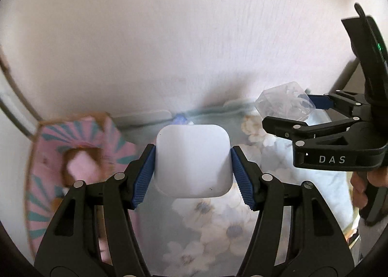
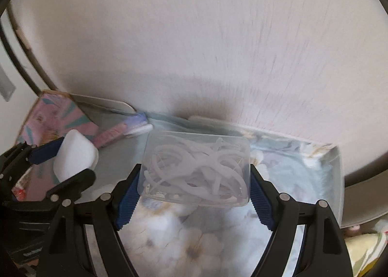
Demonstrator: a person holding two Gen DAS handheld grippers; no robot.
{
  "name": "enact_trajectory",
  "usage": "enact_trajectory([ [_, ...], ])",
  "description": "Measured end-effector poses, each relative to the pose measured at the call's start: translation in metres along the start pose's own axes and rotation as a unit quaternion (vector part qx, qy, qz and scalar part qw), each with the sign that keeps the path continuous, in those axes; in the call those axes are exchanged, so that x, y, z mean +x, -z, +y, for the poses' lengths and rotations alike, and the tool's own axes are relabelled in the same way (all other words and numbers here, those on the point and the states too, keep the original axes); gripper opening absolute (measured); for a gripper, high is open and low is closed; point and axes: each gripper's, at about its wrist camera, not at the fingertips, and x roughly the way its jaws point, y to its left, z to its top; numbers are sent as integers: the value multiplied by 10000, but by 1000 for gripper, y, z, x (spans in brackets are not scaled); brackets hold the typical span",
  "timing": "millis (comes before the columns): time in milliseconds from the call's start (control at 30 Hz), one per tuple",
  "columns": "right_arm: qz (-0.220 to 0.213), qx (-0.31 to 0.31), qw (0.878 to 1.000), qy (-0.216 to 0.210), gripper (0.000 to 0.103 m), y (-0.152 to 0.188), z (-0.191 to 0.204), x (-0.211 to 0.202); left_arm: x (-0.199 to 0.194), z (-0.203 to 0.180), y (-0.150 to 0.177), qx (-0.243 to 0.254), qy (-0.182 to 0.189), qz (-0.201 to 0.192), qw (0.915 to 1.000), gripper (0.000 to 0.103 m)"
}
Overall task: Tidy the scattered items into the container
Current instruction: 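Lift the white case and clear bag and carry them over the box, then open both tools to drop the white case and clear bag into the box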
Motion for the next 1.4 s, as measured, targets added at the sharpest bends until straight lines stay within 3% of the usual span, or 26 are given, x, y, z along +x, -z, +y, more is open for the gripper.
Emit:
enact_trajectory([
  [100,-179,-163,9997,28,78,5,6,-44,-43,26,-6,-73,-15,-205,9998,59],
  [167,-310,-313,9990,21,78,1,5,-31,-63,42,-5,-182,-123,-289,9993,59],
  [300,-490,-650,9966,-102,78,-2,30,-58,-92,84,5,-577,-442,-339,9968,59],
  [433,-582,-969,9925,-468,78,-10,71,-72,-109,126,35,-1050,-853,-263,9905,59],
  [533,-515,-1155,9859,-1094,78,-15,111,-56,-110,146,62,-1143,-1235,-3,9857,59],
  [600,-390,-1504,9791,-1310,78,-10,142,-50,-120,158,78,-1258,-1237,156,9842,59],
  [800,187,-2235,9565,-1867,78,4,210,-14,-89,158,130,-1646,-1164,706,9769,59],
  [1133,984,-3059,9368,-1383,78,-2,277,80,-45,156,145,-1931,-1079,1027,9698,59],
  [1400,989,-3259,9291,-1438,78,-2,296,83,-46,157,147,-1833,-1120,1054,9710,59],
])
